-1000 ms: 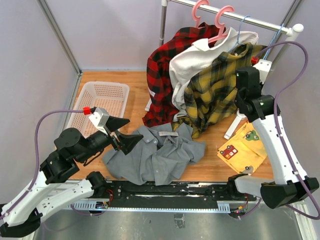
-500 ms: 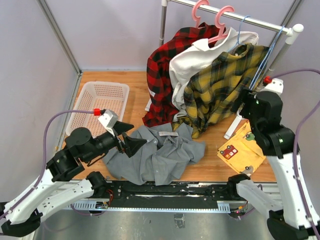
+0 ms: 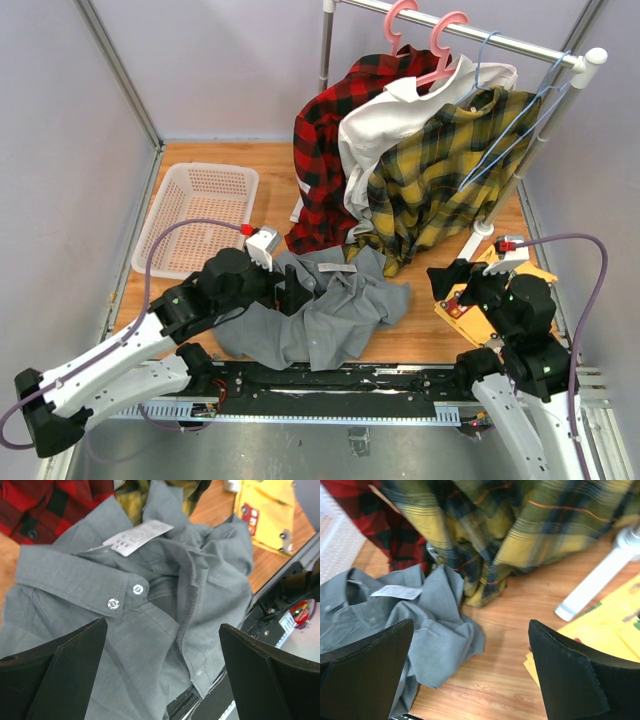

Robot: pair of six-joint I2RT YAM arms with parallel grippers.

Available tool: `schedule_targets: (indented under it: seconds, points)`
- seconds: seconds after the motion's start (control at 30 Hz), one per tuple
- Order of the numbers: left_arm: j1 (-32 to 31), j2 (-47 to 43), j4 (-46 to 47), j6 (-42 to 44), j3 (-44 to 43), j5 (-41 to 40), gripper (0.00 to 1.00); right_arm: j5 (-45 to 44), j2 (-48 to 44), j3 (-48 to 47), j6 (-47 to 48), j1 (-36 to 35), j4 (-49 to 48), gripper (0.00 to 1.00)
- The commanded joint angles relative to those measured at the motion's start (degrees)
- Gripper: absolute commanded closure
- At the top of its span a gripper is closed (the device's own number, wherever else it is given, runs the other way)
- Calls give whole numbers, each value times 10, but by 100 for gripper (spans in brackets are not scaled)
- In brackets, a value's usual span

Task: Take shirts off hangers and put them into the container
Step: Place the hanger at the clothesline, then pick up the shirt from the center of the board.

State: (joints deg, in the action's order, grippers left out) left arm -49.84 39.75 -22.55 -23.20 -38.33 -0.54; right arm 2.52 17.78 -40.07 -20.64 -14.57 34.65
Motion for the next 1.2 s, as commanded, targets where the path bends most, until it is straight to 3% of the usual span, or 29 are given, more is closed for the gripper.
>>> schedule_targets:
  seconds: [0.0, 0.23, 0.4, 0.57, 0.8, 0.93, 1.13, 1.17]
  points:
    - [-5, 61, 6, -51, -9, -24, 0, 120, -38, 16, 60, 8, -88, 2]
    - [-58, 78, 3, -65, -37, -55, 0, 203, -9, 43, 78, 8, -92, 2]
    - [-125, 134, -78, -129, -53, -158, 1, 203, -15, 62, 77, 8, -114, 2]
    - [-157, 182, -74, -177, -46, -227, 0, 207, -38, 78, 83, 8, -128, 2]
    - [-157, 265, 56, -178, -2, -221, 0, 173, -14, 81, 78, 8, -123, 2]
    - [-156, 313, 183, -211, 84, -233, 0, 164, 16, 78, 74, 8, -117, 2]
    - [-156, 429, 209, -255, 112, -235, 0, 156, 44, 76, 74, 8, -112, 2]
    - [-157, 448, 209, -257, 111, -239, 5, 150, 47, 78, 73, 9, -114, 2]
